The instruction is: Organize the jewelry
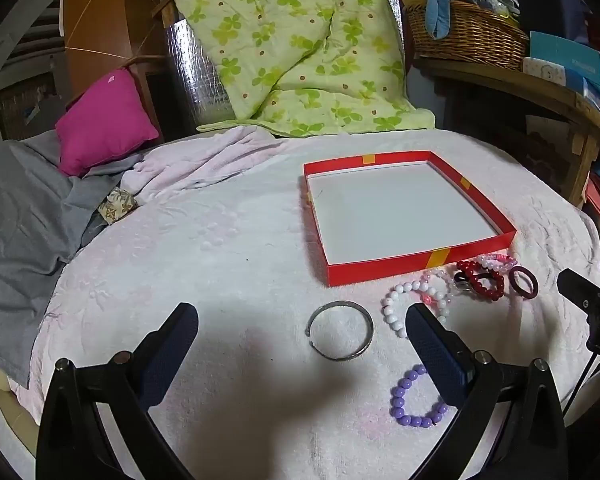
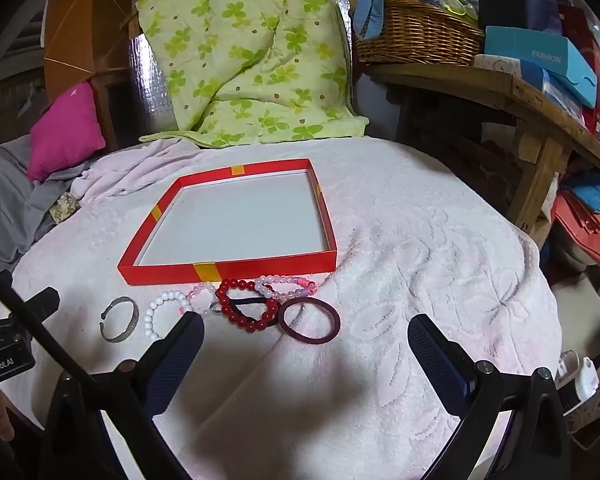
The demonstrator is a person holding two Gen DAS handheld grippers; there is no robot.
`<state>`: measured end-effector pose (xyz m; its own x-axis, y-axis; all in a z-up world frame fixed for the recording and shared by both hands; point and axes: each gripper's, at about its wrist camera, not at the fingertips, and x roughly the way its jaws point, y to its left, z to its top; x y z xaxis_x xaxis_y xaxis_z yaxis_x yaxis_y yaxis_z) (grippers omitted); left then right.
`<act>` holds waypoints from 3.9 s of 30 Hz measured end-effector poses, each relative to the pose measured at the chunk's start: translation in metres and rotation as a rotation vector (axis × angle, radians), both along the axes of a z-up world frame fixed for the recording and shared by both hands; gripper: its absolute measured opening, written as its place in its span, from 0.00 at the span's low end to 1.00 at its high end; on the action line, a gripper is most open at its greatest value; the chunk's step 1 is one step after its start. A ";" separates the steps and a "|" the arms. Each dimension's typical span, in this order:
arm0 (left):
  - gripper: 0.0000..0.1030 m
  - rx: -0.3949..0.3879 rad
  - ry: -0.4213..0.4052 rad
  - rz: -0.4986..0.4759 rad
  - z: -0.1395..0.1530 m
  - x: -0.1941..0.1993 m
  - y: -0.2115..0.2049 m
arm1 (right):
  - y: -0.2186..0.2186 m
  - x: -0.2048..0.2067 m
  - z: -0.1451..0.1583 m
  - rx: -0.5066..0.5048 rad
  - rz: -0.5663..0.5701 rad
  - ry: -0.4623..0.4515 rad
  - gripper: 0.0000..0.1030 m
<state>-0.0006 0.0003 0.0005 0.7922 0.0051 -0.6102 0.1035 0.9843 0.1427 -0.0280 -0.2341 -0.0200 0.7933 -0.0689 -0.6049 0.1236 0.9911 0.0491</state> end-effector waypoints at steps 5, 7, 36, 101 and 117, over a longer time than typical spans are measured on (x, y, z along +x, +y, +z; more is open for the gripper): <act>1.00 0.007 -0.011 0.015 0.002 -0.005 -0.001 | 0.003 -0.001 0.005 -0.005 0.003 0.011 1.00; 1.00 0.009 -0.014 0.021 0.002 -0.008 -0.003 | 0.004 0.000 0.005 -0.005 0.005 0.013 1.00; 1.00 -0.005 0.014 -0.010 -0.004 0.000 -0.001 | 0.018 0.003 0.005 -0.030 0.038 0.018 1.00; 1.00 0.020 0.034 -0.028 -0.009 0.002 -0.006 | 0.020 0.003 0.006 -0.059 0.024 0.021 1.00; 1.00 -0.065 0.154 -0.103 -0.043 0.021 0.024 | -0.059 0.023 -0.038 0.175 0.033 0.155 0.58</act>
<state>0.0202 0.0247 -0.0427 0.6836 -0.1144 -0.7209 0.2201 0.9740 0.0541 -0.0048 -0.2935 -0.0577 0.6903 0.0726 -0.7198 0.1103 0.9728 0.2039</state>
